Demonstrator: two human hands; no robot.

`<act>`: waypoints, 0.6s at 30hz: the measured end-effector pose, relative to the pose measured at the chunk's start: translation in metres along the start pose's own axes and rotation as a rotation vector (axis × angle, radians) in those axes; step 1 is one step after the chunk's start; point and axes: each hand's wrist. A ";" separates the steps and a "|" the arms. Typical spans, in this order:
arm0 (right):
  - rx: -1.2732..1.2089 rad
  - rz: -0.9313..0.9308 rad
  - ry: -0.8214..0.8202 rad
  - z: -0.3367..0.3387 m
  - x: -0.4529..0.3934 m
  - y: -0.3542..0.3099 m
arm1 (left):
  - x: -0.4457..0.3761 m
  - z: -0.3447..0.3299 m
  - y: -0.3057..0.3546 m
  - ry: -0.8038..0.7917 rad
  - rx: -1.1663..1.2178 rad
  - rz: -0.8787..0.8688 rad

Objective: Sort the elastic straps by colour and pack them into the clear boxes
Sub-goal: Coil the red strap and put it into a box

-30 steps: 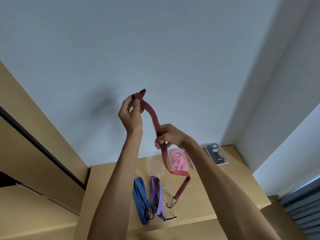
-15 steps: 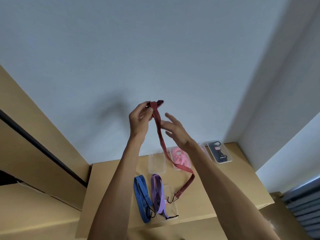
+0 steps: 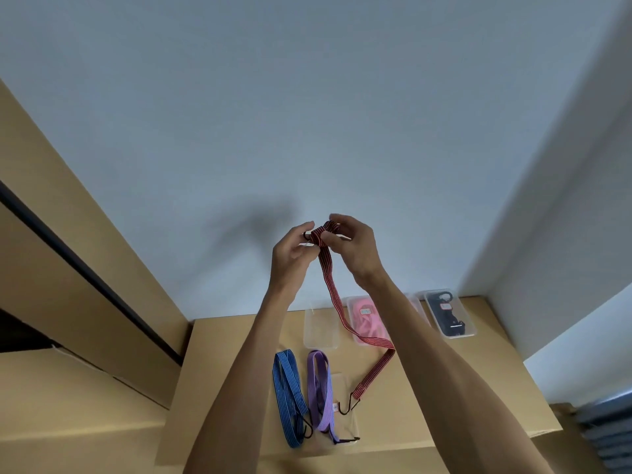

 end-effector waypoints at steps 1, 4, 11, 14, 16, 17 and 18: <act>-0.052 0.024 0.007 -0.003 -0.001 0.001 | 0.001 -0.003 0.001 0.014 -0.004 0.004; -0.182 0.048 0.028 -0.010 -0.002 0.005 | -0.003 -0.002 0.005 0.069 0.086 0.065; -0.204 -0.003 0.037 -0.017 -0.005 0.017 | -0.013 0.014 0.001 0.022 -0.064 0.062; -0.077 -0.011 -0.026 -0.019 -0.010 0.018 | -0.014 0.015 -0.003 0.062 -0.019 0.023; 0.018 0.033 -0.036 -0.017 -0.013 0.016 | -0.014 0.015 -0.007 0.074 0.033 0.057; 0.063 0.062 -0.017 -0.016 -0.014 0.014 | -0.014 0.014 -0.008 0.078 0.076 0.094; 0.097 0.088 0.012 -0.016 -0.015 0.014 | -0.014 0.013 -0.007 0.079 0.121 0.133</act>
Point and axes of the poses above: each hand's wrist, its own x-axis away from the middle knuckle, its own z-axis out of the back of the hand, y = z × x, and after that the axes turned 7 degrees about -y, right-handed
